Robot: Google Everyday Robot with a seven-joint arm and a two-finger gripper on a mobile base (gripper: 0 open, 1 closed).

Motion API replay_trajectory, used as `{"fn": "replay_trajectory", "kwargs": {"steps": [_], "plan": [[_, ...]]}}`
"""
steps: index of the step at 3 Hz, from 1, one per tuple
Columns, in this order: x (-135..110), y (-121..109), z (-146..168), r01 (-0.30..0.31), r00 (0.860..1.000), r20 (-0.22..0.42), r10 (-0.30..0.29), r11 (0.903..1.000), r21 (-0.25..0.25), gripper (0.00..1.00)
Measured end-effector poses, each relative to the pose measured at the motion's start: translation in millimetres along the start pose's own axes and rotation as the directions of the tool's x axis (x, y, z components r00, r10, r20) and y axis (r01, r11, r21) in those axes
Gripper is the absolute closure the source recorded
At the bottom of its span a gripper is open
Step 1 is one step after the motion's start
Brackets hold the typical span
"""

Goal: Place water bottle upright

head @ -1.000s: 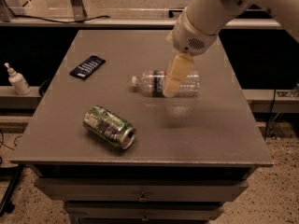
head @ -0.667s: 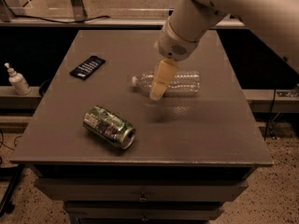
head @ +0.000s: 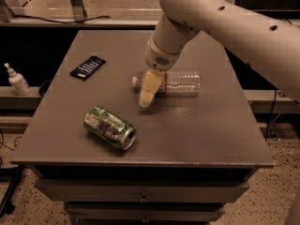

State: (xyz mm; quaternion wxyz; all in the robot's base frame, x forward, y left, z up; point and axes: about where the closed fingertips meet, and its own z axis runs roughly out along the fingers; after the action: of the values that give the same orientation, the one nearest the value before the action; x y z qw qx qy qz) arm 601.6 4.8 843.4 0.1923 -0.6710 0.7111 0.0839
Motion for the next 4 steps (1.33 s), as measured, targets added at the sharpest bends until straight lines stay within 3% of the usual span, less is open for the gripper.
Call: {"fn": "replay_trajectory", "kwargs": {"steps": [2, 4], "plan": [[11, -9, 11, -0.013, 1.0, -0.024, 0.013, 0.9999, 0.007, 0.42], [12, -17, -13, -0.024, 1.0, -0.009, 0.024, 0.9995, 0.021, 0.88]]}}
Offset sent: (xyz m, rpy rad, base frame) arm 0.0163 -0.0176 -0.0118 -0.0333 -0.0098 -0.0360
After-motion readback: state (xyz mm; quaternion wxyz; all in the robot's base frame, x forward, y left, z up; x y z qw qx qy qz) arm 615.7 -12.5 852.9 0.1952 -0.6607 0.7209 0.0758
